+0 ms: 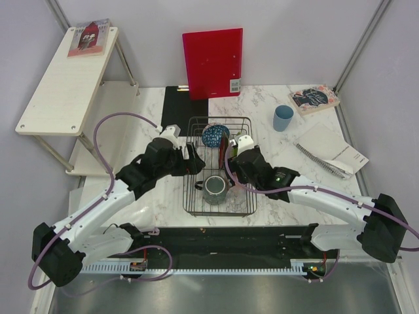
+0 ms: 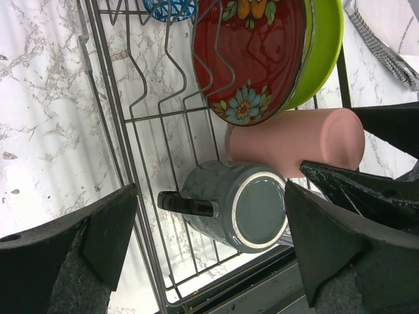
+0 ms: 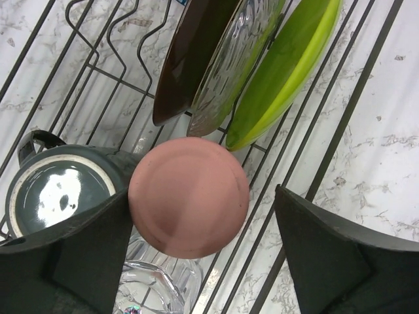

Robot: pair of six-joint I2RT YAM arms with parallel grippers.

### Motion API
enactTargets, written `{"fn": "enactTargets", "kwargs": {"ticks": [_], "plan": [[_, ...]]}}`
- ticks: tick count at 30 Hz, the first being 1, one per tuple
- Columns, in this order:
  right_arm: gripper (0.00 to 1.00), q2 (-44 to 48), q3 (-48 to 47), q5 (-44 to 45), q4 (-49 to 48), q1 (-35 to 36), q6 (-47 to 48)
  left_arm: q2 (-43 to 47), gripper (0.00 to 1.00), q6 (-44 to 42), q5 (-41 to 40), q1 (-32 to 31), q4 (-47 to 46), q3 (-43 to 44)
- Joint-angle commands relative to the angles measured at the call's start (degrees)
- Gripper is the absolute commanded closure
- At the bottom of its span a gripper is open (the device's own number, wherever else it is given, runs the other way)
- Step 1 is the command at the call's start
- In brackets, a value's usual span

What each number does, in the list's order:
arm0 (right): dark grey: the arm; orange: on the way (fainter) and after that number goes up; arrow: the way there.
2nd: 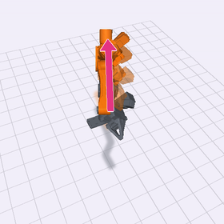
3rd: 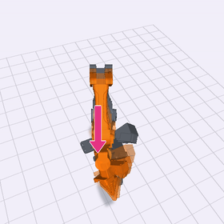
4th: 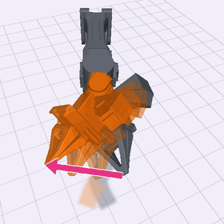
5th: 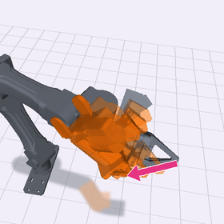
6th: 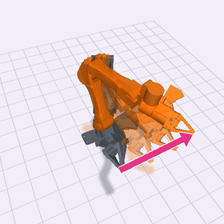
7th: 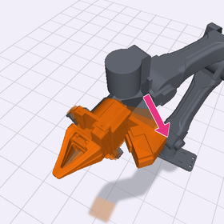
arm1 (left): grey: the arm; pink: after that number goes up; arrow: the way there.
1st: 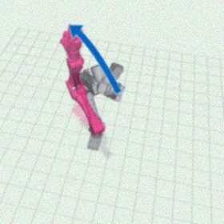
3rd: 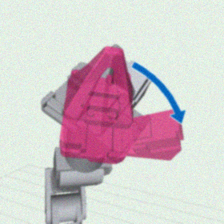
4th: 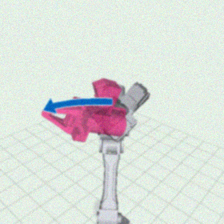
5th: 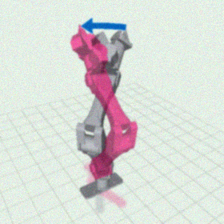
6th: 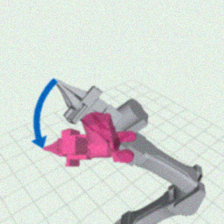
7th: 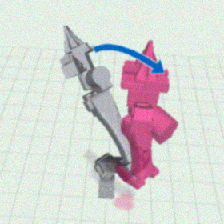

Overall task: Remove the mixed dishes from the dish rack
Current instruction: Pick up the cup from the dish rack.

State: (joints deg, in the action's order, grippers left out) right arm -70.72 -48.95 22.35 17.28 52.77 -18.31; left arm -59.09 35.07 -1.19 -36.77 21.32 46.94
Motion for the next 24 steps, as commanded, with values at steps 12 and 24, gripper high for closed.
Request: {"fn": "enactTargets", "kwargs": {"ticks": [12,24], "plan": [[0.45,4.9,-4.1,-3.4,-0.8,0.6,-1.6,3.3,0.01,-0.7,-1.2,-0.1,0.1,-1.5],[0.65,19.8,-14.4,-6.4,3.5,1.0,-5.4,5.0,0.02,0.3,-2.6,-0.1,0.4,0.3]]}}
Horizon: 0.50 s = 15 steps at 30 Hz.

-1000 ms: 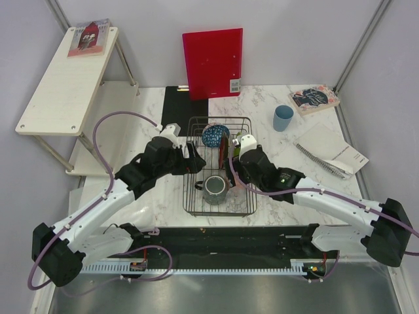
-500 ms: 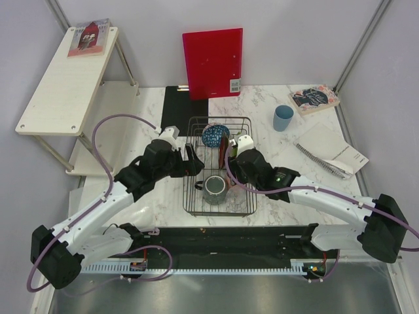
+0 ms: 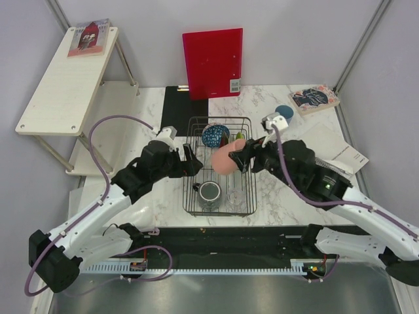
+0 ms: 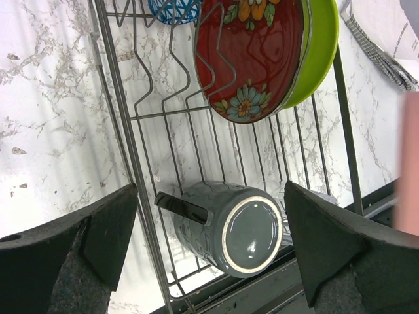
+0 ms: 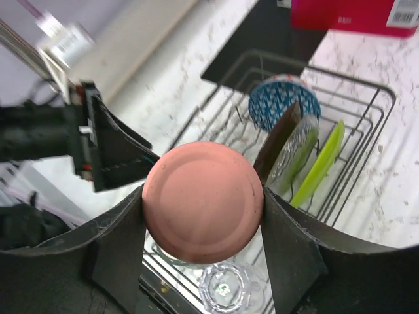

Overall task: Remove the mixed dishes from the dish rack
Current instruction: Pick up the cup from the dish rack.

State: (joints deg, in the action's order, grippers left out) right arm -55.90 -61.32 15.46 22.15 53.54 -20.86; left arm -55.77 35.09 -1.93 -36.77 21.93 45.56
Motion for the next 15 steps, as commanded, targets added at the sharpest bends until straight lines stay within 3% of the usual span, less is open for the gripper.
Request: {"fn": "enactTargets", "kwargs": {"ticks": [1,3,4,7,10,11,15], "plan": [[0.69,6.2,-1.3,1.8,-3.2,0.3,-3.4,2.3,0.02,1.0,-1.9,-0.1,-0.6,1.9],[0.97,9.8,2.3,7.1,-5.3,0.2,-5.4,3.5,0.01,2.2,-2.2,-0.1,-1.5,1.6],[1.0,11.1,3.7,8.9,-7.8,0.2,-6.3,4.3,0.02,3.6,-2.3,-0.1,-3.4,1.2],[1.0,15.5,10.7,10.1,-15.3,0.2,-9.3,9.8,0.01,6.8,-1.4,-0.1,-9.2,-2.1],[1.0,18.5,16.4,10.2,-22.0,0.2,-13.7,17.1,0.01,12.9,-0.1,0.1,-21.6,-9.3],[1.0,19.1,18.8,10.1,-24.8,0.2,-14.5,18.5,0.02,14.2,0.6,0.3,-30.8,-11.4],[1.0,19.7,21.8,6.3,-33.2,0.1,-15.7,20.4,0.07,19.6,14.5,1.7,-42.8,-16.6]]}}
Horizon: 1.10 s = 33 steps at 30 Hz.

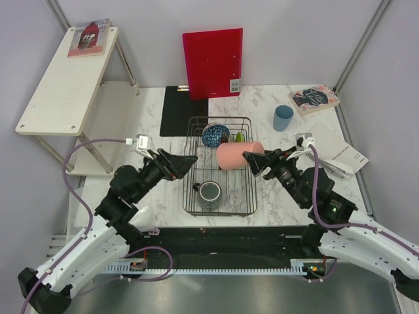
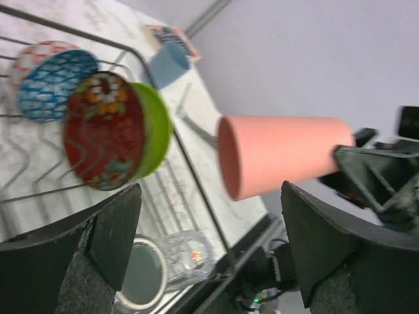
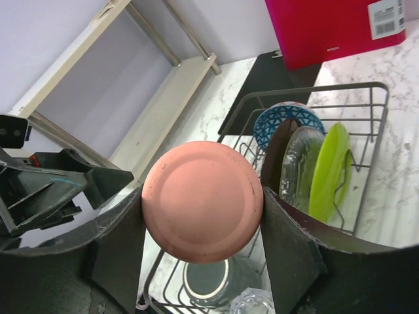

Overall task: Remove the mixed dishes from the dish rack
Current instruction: Place the cup at the center of the board.

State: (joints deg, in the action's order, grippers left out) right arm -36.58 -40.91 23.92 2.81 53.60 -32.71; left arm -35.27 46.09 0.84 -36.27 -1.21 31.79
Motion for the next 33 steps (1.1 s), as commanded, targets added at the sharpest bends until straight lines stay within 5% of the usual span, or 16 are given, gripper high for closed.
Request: {"fn": "enactTargets", "kwargs": {"ticks": [1,5,17,20,25,28,31,32,33], "plan": [[1.0,-0.2,1.2,-5.1,-15.9,-0.1,-3.7,-1.5,0.09,9.6,14.3,1.6,-21.4,-2.7],[1.0,-4.0,-0.3,-10.8,-19.8,-0.1,-3.6,-4.7,0.22,14.6,21.4,1.8,-33.8,-5.5],[1.0,-9.6,-0.8,-18.2,-25.6,-0.2,-6.0,-5.3,0.29,15.7,21.7,1.9,-35.7,-6.0],[1.0,-10.4,-0.5,-18.4,-25.4,-0.1,-6.4,-5.3,0.48,15.6,22.1,1.9,-35.8,-6.0],[1.0,-10.3,-0.7,-17.9,-23.6,-0.2,-6.1,-4.8,0.93,15.2,22.5,2.0,-35.0,-6.0],[1.0,-9.2,-0.7,-16.4,-21.2,-0.1,-5.5,-3.6,0.98,14.1,22.0,2.3,-32.5,-5.6],[0.34,-7.7,-1.8,-13.2,-16.5,-0.1,-3.4,-1.8,0.98,11.4,21.2,3.4,-25.2,-3.4],[0.02,-7.2,-2.6,-10.2,-14.3,-0.2,-3.0,-1.5,0.98,10.3,19.8,3.7,-22.3,-1.0],[0.02,-6.9,-3.5,-8.3,-9.9,-0.2,-1.8,-1.4,0.98,7.4,18.7,4.5,-18.9,0.7]]}}
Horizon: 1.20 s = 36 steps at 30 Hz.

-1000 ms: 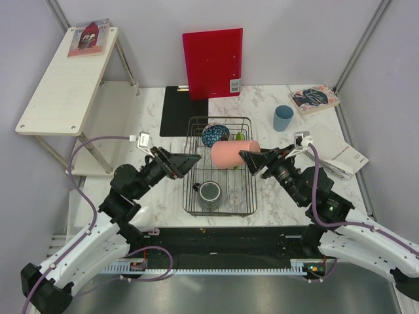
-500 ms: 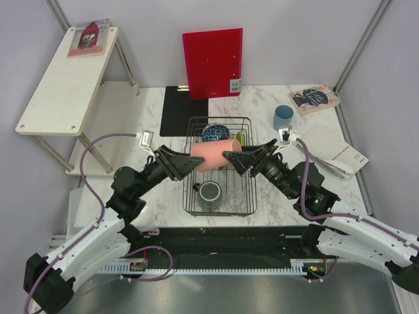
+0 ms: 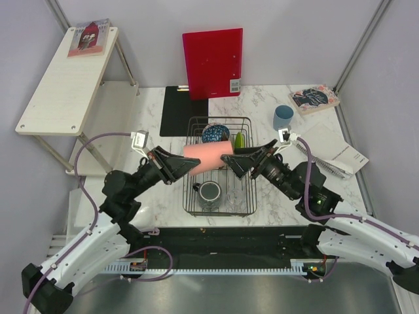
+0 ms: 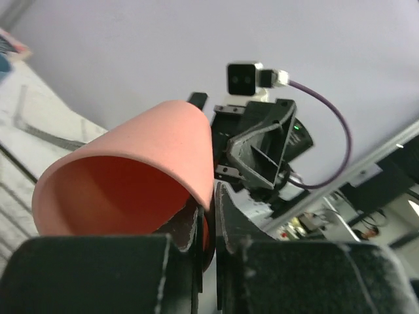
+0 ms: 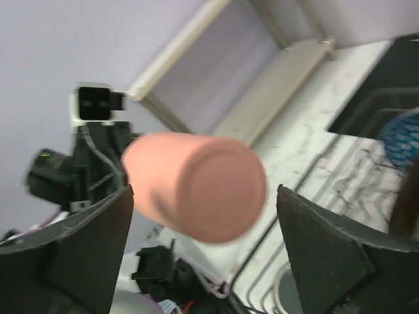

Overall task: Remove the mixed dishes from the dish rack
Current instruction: Place the cup at the center of the board.

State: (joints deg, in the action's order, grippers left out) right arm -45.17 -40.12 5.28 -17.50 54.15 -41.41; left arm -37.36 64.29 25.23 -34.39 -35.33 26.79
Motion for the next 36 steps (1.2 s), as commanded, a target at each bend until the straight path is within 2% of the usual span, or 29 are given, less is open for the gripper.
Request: {"fn": "enactTargets", "kwargs": {"ticks": [1,3,7,8,10,11,12,14,15,16,18,19,21,22,25,29,36], "plan": [[0.02,1.8,-5.9,12.2,12.6,-0.7,7.5,0.6,0.98,-12.4,-6.9,3.1,23.3,7.6],[0.02,2.4,-7.7,19.3,19.6,-0.6,8.5,-1.1,0.98,-16.2,-10.5,4.7,29.8,13.4],[0.02,3.5,-10.9,31.1,27.4,-0.6,9.1,-7.1,0.98,-21.2,-18.6,7.6,44.1,23.7],[0.02,4.2,-11.1,32.8,28.5,-0.6,9.4,-10.8,0.98,-22.1,-23.9,8.2,51.0,28.9],[0.02,4.6,-11.6,37.3,31.5,-0.6,9.4,-15.7,0.98,-26.1,-30.0,9.3,57.8,34.8],[0.02,4.6,-11.9,38.7,32.8,-0.6,9.2,-18.4,0.98,-27.1,-37.4,9.4,64.9,41.5],[0.02,4.4,-12.2,40.0,35.1,-0.7,8.8,-25.1,0.98,-29.4,-40.5,9.9,68.8,45.1],[0.02,3.6,-13.1,41.9,36.8,-0.7,8.8,-31.4,0.98,-31.8,-46.6,10.3,74.1,54.9],[0.02,3.2,-13.3,42.2,38.4,-0.7,8.8,-38.6,0.98,-34.1,-48.0,10.7,78.7,57.8],[0.02,2.8,-14.0,42.6,39.1,-0.7,8.7,-42.1,0.98,-35.1,-49.6,11.0,81.1,64.1],[0.02,1.2,-14.9,42.8,41.2,-0.6,8.9,-50.5,0.98,-35.4,-50.5,12.8,91.5,72.0],[0.02,0.7,-15.7,42.8,41.7,-0.6,9.0,-58.1,0.98,-35.6,-51.2,13.3,94.8,78.9],[0.02,-0.4,-16.3,42.8,43.0,-0.6,9.2,-63.9,0.98,-35.8,-51.0,14.9,100.3,84.8],[0.02,-0.6,-16.5,42.8,43.2,-0.7,9.2,-68.7,0.98,-36.1,-50.2,15.4,101.1,89.5],[0.02,-0.6,-16.0,41.7,43.5,-0.7,9.3,-74.0,0.98,-36.9,-45.4,17.9,101.9,96.3],[0.02,0.6,-15.0,41.0,43.7,-0.7,9.3,-80.4,0.98,-34.8,-41.2,22.5,101.7,97.9],[0.02,1.7,-13.2,40.4,44.0,-0.7,9.2,-83.7,0.98,-35.3,-45.0,25.2,101.5,98.0]]}}
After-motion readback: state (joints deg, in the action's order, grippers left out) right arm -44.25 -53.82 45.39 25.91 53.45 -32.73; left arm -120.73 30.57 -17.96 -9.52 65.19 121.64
